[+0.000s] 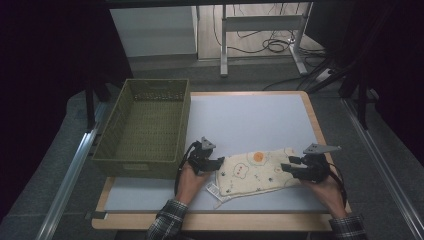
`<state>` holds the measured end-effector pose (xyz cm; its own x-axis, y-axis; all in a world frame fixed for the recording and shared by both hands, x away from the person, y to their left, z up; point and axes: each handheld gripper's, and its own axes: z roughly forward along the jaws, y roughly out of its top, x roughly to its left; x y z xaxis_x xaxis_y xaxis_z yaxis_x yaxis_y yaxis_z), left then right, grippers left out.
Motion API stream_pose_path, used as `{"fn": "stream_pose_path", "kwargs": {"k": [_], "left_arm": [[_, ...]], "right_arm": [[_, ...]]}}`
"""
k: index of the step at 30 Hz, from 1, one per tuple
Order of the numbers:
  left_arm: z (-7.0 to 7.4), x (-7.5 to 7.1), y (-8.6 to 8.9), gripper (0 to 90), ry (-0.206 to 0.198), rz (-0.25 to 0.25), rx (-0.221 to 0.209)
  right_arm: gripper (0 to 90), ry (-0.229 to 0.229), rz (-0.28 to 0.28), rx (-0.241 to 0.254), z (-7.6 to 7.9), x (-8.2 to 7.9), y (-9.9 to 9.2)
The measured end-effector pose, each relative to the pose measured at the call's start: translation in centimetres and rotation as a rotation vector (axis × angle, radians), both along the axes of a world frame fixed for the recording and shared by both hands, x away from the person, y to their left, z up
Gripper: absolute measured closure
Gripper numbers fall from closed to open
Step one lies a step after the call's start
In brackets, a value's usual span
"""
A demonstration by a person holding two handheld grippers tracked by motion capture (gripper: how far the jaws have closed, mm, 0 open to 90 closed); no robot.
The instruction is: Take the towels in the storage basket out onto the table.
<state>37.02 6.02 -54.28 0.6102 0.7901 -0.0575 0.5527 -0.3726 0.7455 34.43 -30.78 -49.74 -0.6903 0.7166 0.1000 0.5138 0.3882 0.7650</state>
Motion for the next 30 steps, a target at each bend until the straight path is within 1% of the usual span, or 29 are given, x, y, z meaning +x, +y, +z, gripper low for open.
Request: {"fn": "stream_pose_path", "kwargs": {"k": [2,6,9,12,13,14,18,22,27,30], "left_arm": [[0.0,0.0,0.0,39.5,-0.001,0.0,0.0],[-0.1,0.0,0.0,39.6,-0.001,0.0,-0.005],[-0.1,0.0,0.1,39.7,0.002,0.001,-0.011],[-0.1,0.1,0.1,39.8,0.004,0.001,-0.013],[-0.1,0.1,0.1,39.9,0.004,0.001,-0.013],[-0.1,0.1,0.1,39.9,0.004,-0.002,-0.01],[-0.1,0.1,0.1,40.1,0.006,-0.001,-0.008],[-0.1,0.1,0.2,40.4,0.007,0.0,-0.009],[-0.1,0.1,0.2,40.6,0.008,0.0,-0.013],[-0.1,0.1,0.2,40.7,0.007,0.0,-0.014]], "right_arm": [[47.8,0.004,0.022,0.01,-0.2,-0.7,0.6],[46.1,0.008,0.074,0.014,-0.7,-1.6,2.2],[46.6,0.014,0.121,0.013,-1.0,-2.3,3.9],[46.9,0.009,0.174,0.009,-1.1,-3.0,5.7],[48.0,0.009,0.199,0.009,-1.1,-3.3,6.5],[49.1,0.006,0.212,0.006,-1.2,-3.5,7.0],[53.5,0.026,0.285,0.004,-1.5,-4.1,9.4],[56.3,0.036,0.336,0.007,-1.9,-4.7,11.4],[58.3,0.063,0.404,0.021,-2.1,-5.5,14.0],[58.5,0.063,0.435,0.025,-2.1,-5.8,15.6]]}}
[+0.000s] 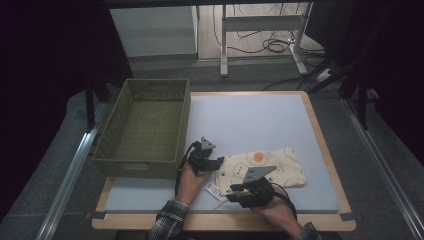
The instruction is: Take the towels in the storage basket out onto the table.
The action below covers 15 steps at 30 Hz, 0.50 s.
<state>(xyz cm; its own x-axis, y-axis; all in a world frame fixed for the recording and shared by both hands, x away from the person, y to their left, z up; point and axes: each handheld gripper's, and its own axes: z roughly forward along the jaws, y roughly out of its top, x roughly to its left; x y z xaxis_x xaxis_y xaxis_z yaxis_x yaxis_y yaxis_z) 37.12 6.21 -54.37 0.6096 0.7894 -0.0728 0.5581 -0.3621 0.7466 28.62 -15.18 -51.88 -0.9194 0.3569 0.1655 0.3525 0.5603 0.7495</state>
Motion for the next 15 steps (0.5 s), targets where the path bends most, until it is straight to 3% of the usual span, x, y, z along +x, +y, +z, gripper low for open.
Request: {"fn": "stream_pose_path", "kwargs": {"k": [3,4,8,9,11,15], "left_arm": [[0.0,0.0,0.0,40.7,0.0,0.001,-0.001],[0.0,0.0,0.0,40.7,0.001,0.001,-0.001],[0.0,0.0,0.0,40.7,-0.001,0.003,-0.004],[0.0,0.0,0.0,40.7,-0.001,0.003,-0.005],[0.0,0.0,0.0,40.8,-0.001,0.003,-0.004],[0.0,0.0,0.0,42.1,-0.002,0.003,-0.002]], "right_arm": [[58.5,-0.001,0.015,-0.003,-0.1,-0.1,0.9],[57.3,-0.02,0.025,-0.033,-0.3,-0.3,2.1],[54.2,-0.05,0.016,-0.089,-0.9,-0.5,3.0],[55.5,-0.093,0.007,-0.11,-1.3,-0.8,3.3],[62.0,-0.124,-0.007,-0.123,-1.4,-1.1,3.3],[75.0,-0.114,-0.031,-0.11,-1.5,-0.9,3.0]]}}
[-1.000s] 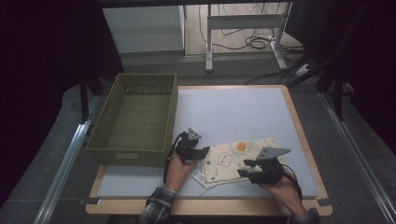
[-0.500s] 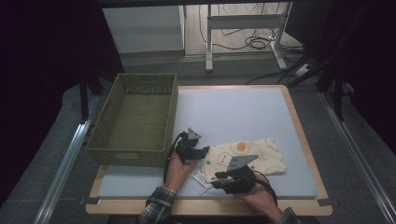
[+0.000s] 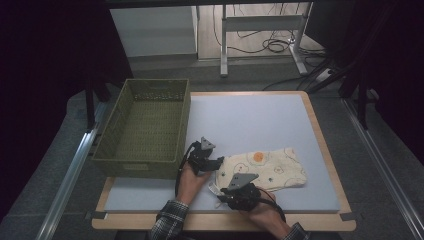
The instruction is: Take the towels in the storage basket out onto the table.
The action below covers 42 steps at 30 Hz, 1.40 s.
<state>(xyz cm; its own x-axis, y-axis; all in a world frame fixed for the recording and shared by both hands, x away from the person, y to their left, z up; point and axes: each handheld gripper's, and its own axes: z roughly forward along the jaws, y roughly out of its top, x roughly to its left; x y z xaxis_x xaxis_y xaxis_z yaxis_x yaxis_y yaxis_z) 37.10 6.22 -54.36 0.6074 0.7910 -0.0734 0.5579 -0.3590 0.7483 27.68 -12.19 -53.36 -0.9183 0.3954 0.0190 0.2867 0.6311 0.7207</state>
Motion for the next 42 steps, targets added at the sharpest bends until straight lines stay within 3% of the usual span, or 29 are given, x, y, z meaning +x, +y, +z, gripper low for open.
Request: {"fn": "stream_pose_path", "kwargs": {"k": [4,10,13,19,26,31,42], "left_arm": [[0.0,-0.1,0.1,53.4,-0.004,-0.021,-0.006],[0.1,-0.4,-0.4,81.1,-0.022,-0.093,0.004],[0.2,-0.6,-0.5,85.8,-0.029,-0.091,0.013],[1.2,-1.2,-0.2,87.0,-0.078,-0.066,-0.044],[3.2,-0.9,-1.1,86.7,-0.115,-0.097,-0.082],[4.0,-0.5,-2.1,86.6,-0.129,-0.115,-0.073],[5.1,1.3,-6.5,86.3,-0.157,-0.198,-0.058]], "right_arm": [[83.6,0.06,-0.007,0.044,-0.2,0.8,-0.7],[84.9,0.041,0.006,0.03,-0.1,0.7,-0.6],[85.2,0.051,0.009,0.034,0.0,0.8,-0.7],[85.8,0.027,0.015,0.072,1.3,0.6,-1.3],[85.7,-0.019,-0.001,0.116,3.7,0.4,-3.0],[85.7,-0.037,-0.026,0.125,4.3,0.6,-4.4],[85.7,-0.059,-0.138,0.129,4.4,1.1,-9.4]]}}
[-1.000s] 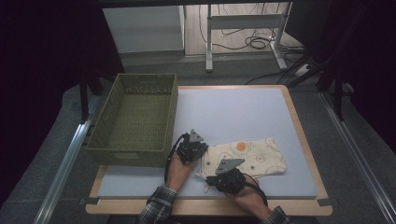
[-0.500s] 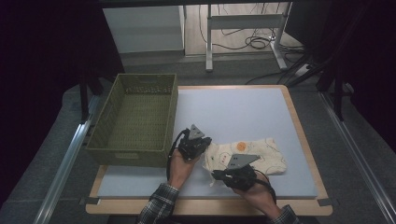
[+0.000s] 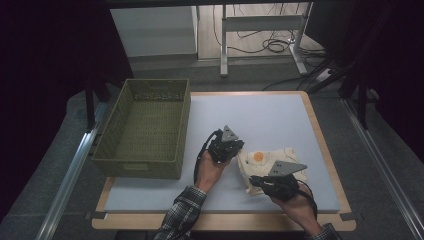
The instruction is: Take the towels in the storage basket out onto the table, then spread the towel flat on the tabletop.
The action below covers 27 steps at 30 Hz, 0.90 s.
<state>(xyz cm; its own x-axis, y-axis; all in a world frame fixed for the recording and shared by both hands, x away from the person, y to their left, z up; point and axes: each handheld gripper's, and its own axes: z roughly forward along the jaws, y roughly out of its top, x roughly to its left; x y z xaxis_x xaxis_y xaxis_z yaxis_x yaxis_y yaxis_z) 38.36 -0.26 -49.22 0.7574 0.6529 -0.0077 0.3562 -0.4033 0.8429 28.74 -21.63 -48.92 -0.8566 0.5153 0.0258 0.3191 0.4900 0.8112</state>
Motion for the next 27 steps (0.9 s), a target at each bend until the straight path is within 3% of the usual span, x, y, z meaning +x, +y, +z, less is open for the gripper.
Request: {"fn": "stream_pose_path", "kwargs": {"k": [22,27], "left_arm": [[0.7,1.7,-6.4,86.3,-0.027,-0.082,0.005],[1.0,2.2,-8.3,86.3,-0.035,-0.108,0.022]], "right_arm": [[85.7,-0.009,-0.132,0.037,0.3,-0.4,-6.1],[85.7,-0.011,-0.17,0.044,0.7,-0.5,-7.8]]}}
